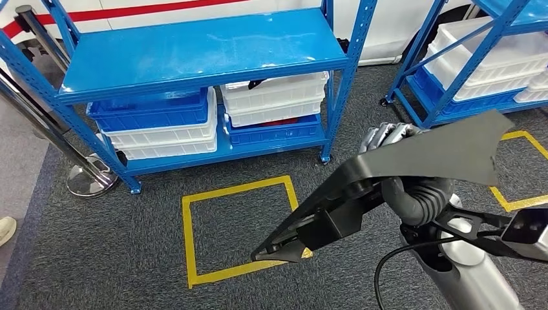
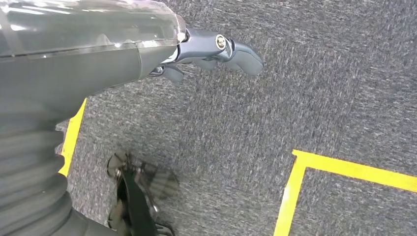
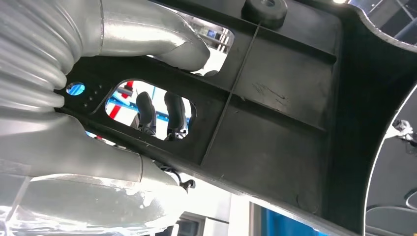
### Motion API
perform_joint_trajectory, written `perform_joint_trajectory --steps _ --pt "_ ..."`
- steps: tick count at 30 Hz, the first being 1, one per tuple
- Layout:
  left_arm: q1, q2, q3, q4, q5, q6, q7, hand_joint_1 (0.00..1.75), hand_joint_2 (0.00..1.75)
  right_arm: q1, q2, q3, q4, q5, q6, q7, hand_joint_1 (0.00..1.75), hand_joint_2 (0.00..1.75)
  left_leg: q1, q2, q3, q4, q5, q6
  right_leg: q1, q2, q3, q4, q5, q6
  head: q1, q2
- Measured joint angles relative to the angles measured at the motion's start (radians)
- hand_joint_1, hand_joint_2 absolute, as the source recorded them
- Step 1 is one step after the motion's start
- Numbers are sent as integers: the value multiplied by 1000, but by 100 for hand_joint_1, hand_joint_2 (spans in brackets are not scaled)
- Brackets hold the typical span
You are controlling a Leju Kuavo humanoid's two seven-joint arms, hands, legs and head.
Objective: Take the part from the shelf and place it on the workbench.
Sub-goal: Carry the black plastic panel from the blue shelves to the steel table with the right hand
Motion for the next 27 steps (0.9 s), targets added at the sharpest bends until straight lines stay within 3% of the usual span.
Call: perform_joint_trajectory --steps 2,5,7,9,10,11,12,13,14,16,17,20,22,25,26,27 --pt "1 1 0 0 -2 -5 -2 0 175 15 -4 2 -11 20 -8 -14 124 175 -2 -7 63 -104 -7 5 1 1 -15 10 11 12 1 0" --pt "3 2 0 -1 -6 -6 2 0 175 33 -7 8 -18 42 -18 -19 124 175 -5 -7 62 -127 -4 25 -1 3 -25 12 22 32 1 0" --pt "4 4 0 -1 -14 1 16 0 175 47 -8 9 -22 62 -27 -17 124 175 -3 -1 49 -131 10 43 -4 4 -44 60 -29 41 3 0" --pt "5 6 0 -1 -21 12 30 0 175 70 -8 9 -29 90 -32 -18 124 175 -7 2 33 -131 22 55 -5 4 -81 180 -115 45 4 0" --pt "5 8 0 -2 -23 18 38 0 175 84 -7 8 -33 106 -33 -18 124 175 -9 2 25 -130 27 58 -5 4 -99 243 -142 46 4 0" --pt "7 9 0 -3 -23 24 46 0 175 101 -7 8 -37 125 -34 -18 124 175 -12 3 18 -129 32 59 -5 4 -106 286 -148 46 4 0" --pt "8 11 0 -3 -23 29 56 0 175 118 -5 8 -41 148 -33 -18 124 175 -15 3 12 -129 37 59 -4 4 -98 295 -134 43 4 0" --pt "10 11 0 -4 -23 33 66 0 175 134 -2 8 -45 171 -28 -18 124 175 -18 3 7 -128 41 59 -3 4 -72 268 -108 38 4 0" --pt "12 12 0 -4 -23 37 76 0 175 148 4 8 -50 192 -21 -18 124 175 -20 4 3 -126 44 58 0 3 -27 206 -80 31 4 0" --pt "13 12 1 -5 -24 42 91 0 175 163 18 7 -57 218 -3 -18 124 175 -24 8 -1 -124 48 54 10 -10 60 69 -64 14 4 0" --pt "14 12 1 -5 -25 44 98 0 175 166 25 6 -59 223 4 -18 124 175 -25 12 -2 -123 51 50 16 -16 85 25 -68 7 4 0" --pt "14 17 1 -6 -32 45 121 0 175 168 48 2 -60 226 25 -15 124 175 -23 25 -8 -121 56 34 21 -12 91 -11 -70 -7 4 0" --pt "14 21 1 -6 -35 44 132 0 175 170 66 -2 -60 226 36 -11 124 175 -21 18 -23 -84 22 25 15 -1 88 -22 -57 -20 3 0" --pt "14 29 1 -6 -36 43 143 0 175 181 88 -8 -60 233 47 -9 124 175 -16 5 -88 92 -84 15 15 16 74 -22 -45 -31 2 0" --pt "15 33 1 -6 -35 43 146 0 175 188 94 -9 -60 238 50 -8 124 175 -15 5 -103 140 -100 13 16 23 68 -19 -42 -31 2 0" --pt "15 36 1 -6 -35 42 148 0 175 195 100 -10 -60 244 53 -7 124 175 -14 4 -102 154 -95 11 16 32 63 -15 -40 -30 2 0"
